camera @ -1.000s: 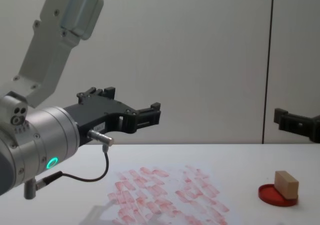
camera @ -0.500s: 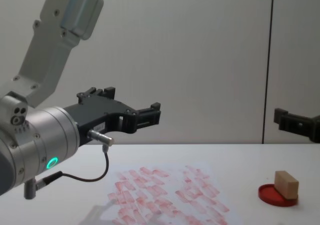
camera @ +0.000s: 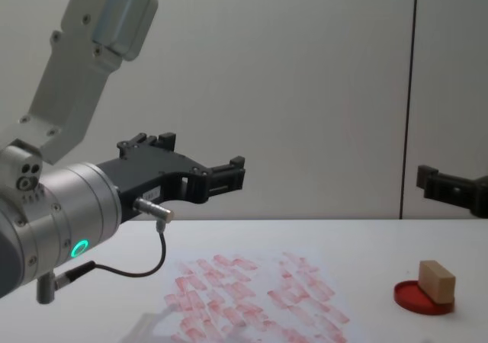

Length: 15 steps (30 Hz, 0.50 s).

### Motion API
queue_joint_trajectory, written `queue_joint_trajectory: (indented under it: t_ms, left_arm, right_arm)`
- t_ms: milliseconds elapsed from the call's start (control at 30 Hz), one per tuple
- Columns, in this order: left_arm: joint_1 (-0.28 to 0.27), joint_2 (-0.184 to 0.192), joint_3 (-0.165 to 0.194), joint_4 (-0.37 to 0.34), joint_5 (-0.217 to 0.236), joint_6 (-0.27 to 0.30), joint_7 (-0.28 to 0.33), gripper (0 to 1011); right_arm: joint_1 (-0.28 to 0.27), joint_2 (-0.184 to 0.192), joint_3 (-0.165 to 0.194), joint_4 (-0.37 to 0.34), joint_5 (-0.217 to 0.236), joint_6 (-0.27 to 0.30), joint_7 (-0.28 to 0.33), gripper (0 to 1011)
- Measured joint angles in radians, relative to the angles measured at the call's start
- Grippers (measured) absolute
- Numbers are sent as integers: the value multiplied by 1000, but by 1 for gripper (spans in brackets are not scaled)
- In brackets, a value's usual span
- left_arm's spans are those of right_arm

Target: Use the one hand to pick up the stamp and affix it onto the A4 paper.

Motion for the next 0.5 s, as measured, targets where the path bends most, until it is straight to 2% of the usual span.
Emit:
queue_joint_trajectory:
  t_ms: [133,500]
  left_arm:
    - [0,0,0,0,0,0,0,993]
    - [0,0,0,0,0,0,0,993]
  right_arm:
    - [5,-9,-3,2,-4,15,-15,1001]
    - [59,-60,-6,46,-19,125,-112,1001]
